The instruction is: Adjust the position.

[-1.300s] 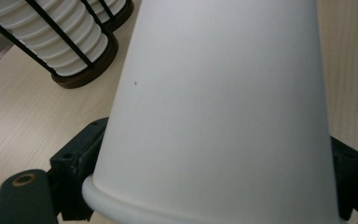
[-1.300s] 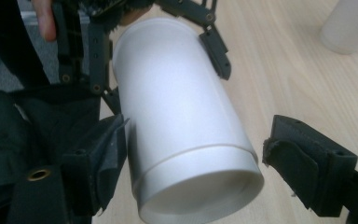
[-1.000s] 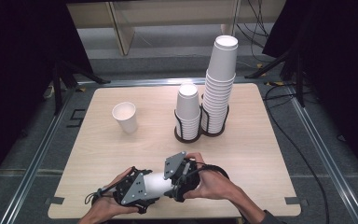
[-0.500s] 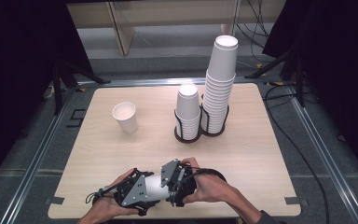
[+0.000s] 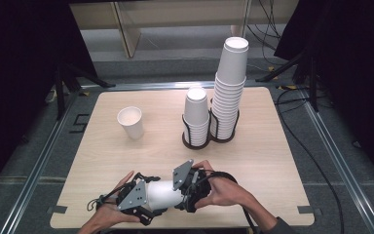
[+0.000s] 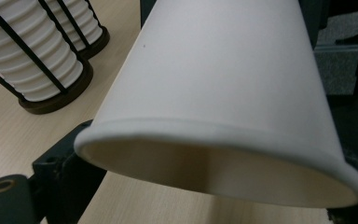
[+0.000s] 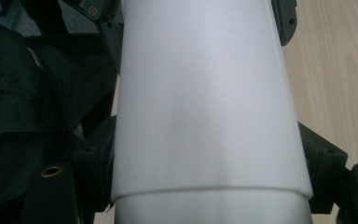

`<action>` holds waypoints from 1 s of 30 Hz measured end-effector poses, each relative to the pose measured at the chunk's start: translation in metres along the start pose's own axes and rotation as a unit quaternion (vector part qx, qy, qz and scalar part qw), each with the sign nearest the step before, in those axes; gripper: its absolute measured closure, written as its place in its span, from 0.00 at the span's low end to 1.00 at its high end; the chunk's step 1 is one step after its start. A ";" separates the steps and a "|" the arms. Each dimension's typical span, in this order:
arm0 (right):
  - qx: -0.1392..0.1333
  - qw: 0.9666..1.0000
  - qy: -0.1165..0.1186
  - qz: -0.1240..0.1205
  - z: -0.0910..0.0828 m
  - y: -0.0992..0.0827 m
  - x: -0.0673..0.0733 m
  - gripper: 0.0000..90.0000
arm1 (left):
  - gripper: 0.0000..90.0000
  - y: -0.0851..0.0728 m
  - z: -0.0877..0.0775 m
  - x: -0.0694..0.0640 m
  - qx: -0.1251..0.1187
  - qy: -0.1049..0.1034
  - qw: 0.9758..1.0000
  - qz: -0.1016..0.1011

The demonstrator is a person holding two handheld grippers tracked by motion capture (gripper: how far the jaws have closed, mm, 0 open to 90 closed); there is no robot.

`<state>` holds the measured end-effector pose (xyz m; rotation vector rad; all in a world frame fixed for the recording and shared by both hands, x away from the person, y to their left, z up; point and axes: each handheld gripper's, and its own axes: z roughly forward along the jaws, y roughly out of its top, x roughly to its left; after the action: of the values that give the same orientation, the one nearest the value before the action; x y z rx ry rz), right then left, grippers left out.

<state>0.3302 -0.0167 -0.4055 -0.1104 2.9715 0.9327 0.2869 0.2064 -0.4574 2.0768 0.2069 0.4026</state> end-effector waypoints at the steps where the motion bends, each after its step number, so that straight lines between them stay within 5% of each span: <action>1: -0.006 1.000 0.006 0.002 -0.002 -0.001 -0.001 0.28 | 0.09 0.000 -0.001 0.001 -0.008 -0.002 1.000 -0.004; 11: -0.054 0.998 0.030 0.009 -0.014 -0.009 -0.009 0.28 | 0.09 0.002 -0.009 0.004 -0.090 -0.025 0.995 -0.036; 30: -0.087 0.995 0.039 0.010 -0.024 -0.013 -0.014 0.28 | 0.09 0.003 -0.015 0.007 -0.124 -0.025 0.990 -0.055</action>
<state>0.3447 -0.0407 -0.3925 -0.1222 2.9600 1.2158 0.2881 0.2194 -0.4460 1.8192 0.2274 0.2937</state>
